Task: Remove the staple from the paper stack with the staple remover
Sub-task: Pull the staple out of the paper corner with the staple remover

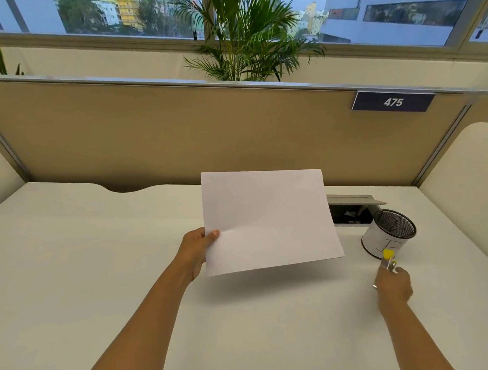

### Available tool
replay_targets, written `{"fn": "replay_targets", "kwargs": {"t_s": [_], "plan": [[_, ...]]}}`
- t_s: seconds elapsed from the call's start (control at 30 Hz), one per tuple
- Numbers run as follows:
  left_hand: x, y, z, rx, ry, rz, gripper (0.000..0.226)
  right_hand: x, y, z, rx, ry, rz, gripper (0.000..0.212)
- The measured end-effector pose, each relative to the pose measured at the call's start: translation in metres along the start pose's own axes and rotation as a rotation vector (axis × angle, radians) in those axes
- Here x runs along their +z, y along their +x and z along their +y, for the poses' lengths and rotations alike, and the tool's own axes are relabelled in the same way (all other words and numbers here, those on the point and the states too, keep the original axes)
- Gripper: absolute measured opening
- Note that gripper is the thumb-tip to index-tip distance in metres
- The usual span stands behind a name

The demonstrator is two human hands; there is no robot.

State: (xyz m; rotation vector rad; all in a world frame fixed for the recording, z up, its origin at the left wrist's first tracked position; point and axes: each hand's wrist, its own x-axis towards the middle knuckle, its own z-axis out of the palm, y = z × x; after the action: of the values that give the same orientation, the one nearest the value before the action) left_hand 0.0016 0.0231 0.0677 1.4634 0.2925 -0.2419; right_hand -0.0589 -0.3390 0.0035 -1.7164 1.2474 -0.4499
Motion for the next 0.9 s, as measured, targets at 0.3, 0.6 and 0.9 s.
{"fn": "replay_targets", "kwargs": {"t_s": [0.3,0.6,0.9], "plan": [[0.0,-0.009,0.017,0.03,-0.054,0.028,0.025,-0.005,-0.137,-0.087,0.015,0.718,-0.739,0.027],[-0.001,-0.019,0.036,0.099,-0.083,0.028,0.027,0.017,-0.22,-0.069,-0.105,0.072,-1.232,0.042],[0.005,-0.023,0.037,0.1,-0.09,0.056,0.023,0.032,-0.247,-0.071,-0.085,0.17,-1.322,0.048]]}}
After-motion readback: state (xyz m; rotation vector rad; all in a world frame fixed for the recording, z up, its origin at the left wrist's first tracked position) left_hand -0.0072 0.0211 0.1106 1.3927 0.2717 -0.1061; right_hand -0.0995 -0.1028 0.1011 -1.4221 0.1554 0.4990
